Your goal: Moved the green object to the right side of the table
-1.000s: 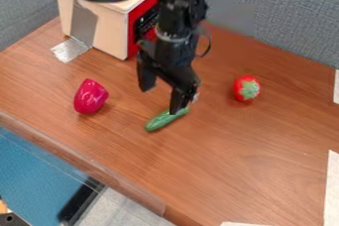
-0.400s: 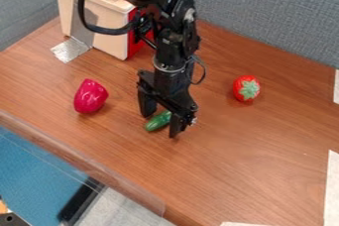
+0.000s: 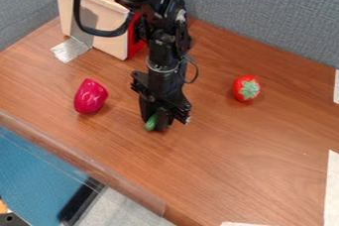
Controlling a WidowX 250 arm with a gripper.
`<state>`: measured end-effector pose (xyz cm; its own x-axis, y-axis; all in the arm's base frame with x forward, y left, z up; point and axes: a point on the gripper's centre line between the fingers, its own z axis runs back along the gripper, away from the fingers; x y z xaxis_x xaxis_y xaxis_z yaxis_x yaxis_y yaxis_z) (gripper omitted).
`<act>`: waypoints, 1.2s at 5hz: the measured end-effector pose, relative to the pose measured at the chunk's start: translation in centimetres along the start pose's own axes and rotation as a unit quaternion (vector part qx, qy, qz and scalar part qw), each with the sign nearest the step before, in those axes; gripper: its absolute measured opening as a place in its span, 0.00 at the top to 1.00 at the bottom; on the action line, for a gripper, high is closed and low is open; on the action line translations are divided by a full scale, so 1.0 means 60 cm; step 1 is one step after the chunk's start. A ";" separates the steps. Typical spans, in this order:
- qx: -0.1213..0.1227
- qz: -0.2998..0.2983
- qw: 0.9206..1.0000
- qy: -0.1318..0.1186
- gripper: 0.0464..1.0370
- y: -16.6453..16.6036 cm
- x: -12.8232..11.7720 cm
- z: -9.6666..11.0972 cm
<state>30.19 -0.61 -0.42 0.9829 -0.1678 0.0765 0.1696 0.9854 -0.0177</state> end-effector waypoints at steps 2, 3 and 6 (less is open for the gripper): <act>-0.021 -0.031 0.999 0.006 0.72 -0.066 0.003 0.011; -0.029 -0.072 0.997 -0.025 0.72 -0.141 0.021 0.039; -0.035 -0.098 0.995 -0.006 0.72 -0.251 0.016 -0.003</act>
<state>28.60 -15.62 -0.28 0.9298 -0.3552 0.0964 0.3623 0.9294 -0.0701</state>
